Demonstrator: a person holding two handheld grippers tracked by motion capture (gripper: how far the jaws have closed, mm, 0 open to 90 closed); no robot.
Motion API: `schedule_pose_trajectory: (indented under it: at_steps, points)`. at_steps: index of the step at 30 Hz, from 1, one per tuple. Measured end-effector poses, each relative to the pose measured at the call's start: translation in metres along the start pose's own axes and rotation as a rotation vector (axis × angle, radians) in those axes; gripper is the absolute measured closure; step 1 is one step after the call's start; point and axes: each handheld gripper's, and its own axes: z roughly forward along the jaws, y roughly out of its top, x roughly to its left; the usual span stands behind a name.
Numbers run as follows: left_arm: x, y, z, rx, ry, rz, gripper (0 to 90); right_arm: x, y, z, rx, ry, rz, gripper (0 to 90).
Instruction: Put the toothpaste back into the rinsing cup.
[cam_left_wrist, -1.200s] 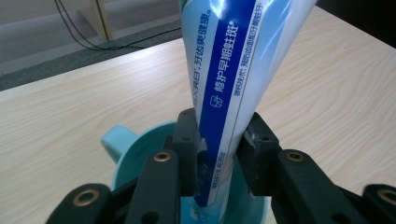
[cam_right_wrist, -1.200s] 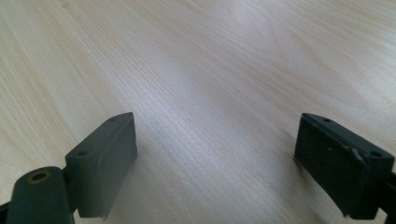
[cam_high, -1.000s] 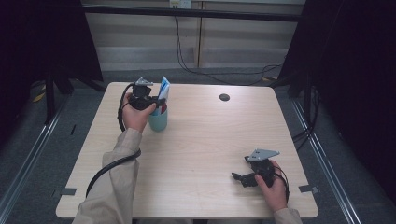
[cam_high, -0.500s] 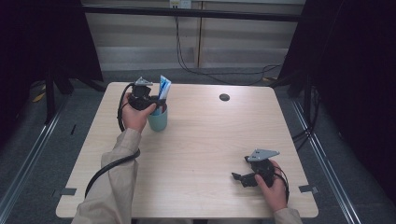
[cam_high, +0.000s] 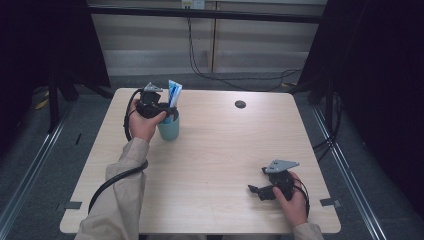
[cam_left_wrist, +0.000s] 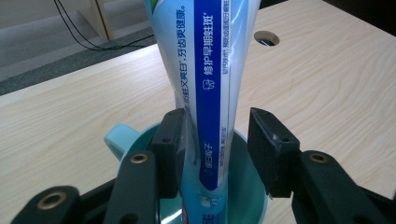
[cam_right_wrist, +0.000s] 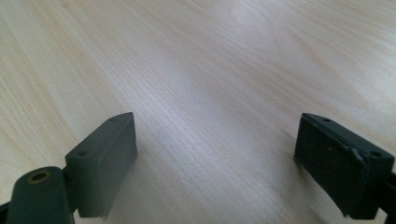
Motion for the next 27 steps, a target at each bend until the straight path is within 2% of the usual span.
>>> schedule_pose_trajectory:
  at_steps: [8, 16, 18, 27]
  points:
    - [0.000, 0.002, -0.004, 0.006, 0.024, 0.010, 50.3, 0.000, 0.000, 0.000, 0.000, 0.000, 0.000, 12.4]
    - [-0.001, 0.005, -0.008, 0.019, 0.030, 0.018, 45.0, 0.000, 0.000, 0.000, 0.001, -0.002, -0.001, 12.4]
    - [-0.001, 0.006, -0.009, 0.019, 0.027, 0.001, 41.4, 0.000, 0.000, 0.000, 0.001, -0.002, 0.000, 12.3]
    - [0.001, 0.004, -0.015, 0.024, 0.029, -0.016, 34.9, 0.000, 0.000, 0.000, 0.000, -0.001, -0.001, 12.4]
